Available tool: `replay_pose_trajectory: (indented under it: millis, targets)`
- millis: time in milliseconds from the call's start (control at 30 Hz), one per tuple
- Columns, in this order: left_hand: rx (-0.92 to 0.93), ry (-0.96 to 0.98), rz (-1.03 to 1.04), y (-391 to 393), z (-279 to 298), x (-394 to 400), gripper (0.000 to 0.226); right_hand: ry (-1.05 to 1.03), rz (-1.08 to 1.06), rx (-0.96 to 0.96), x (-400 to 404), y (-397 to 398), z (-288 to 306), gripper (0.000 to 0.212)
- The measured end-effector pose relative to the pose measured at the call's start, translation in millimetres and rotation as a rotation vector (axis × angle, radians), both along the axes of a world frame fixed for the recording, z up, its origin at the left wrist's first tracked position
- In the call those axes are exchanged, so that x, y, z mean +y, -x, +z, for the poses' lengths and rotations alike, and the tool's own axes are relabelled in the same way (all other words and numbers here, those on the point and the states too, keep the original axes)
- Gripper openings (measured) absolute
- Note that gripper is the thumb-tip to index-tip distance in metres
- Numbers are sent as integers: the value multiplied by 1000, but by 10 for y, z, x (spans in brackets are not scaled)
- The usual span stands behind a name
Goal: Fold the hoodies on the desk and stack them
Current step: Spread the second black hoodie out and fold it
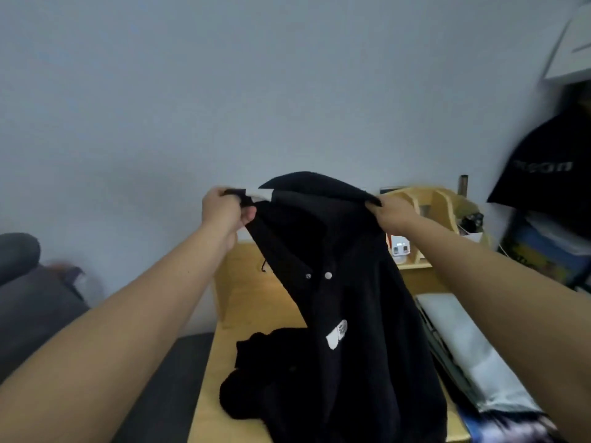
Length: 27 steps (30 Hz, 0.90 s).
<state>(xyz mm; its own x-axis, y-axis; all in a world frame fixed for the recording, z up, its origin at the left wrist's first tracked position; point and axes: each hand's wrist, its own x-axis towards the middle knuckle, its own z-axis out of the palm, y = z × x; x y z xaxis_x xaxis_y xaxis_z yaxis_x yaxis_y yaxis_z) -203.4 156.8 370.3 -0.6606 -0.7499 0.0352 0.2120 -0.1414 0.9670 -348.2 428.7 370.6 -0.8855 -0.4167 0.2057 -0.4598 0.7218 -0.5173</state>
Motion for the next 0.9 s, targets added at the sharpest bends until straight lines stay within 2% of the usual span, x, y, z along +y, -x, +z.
replay_pose_trajectory:
  millis: [67, 133, 167, 233, 267, 333, 400, 433, 500, 567, 633, 700, 833, 900]
  targets:
    - [95, 153, -68, -29, 348, 317, 18, 57, -82, 7, 57, 99, 129, 38]
    - [182, 321, -176, -133, 581, 644, 20, 315, -97, -147, 54, 179, 263, 41]
    - [194, 433, -251, -191, 587, 783, 24, 429, -82, -231, 66, 185, 321, 36]
    - [138, 714, -475, -303, 365, 992, 30, 526, -47, -351, 123, 156, 385, 21]
    - [46, 869, -629, -349, 163, 1051, 33, 527, -26, -404, 152, 144, 371, 17]
    - [-282, 1127, -999, -416, -321, 1063, 56, 525, 43, -525, 187, 121, 247, 18]
    - [-623, 1103, -1285, -439, -835, 959, 72, 610, 66, -629, 191, 118, 73, 24]
    - [-722, 1053, -1272, -421, -1090, 859, 68, 649, 70, -666, 195, 104, 10, 24]
    - [-885, 1001, -987, -371, -1535, 658, 52, 671, 84, -693, 231, 114, -90, 22]
    - [-979, 938, -718, -312, -1905, 512, 62, 678, 98, -678, 306, 121, -107, 26]
    - [-925, 871, -668, -256, -2096, 509, 87, 651, 121, -637, 404, 103, -68, 28]
    - [-837, 910, -642, -170, -2146, 608, 105, 594, 159, -609, 499, 55, -17, 29]
    - [-733, 1028, -564, 62, -2075, 859, 129, 617, 281, -589, 680, -37, 8, 27]
    - [-643, 1014, -504, 203, -1980, 926, 135, 672, 322, -583, 810, -72, 63, 28]
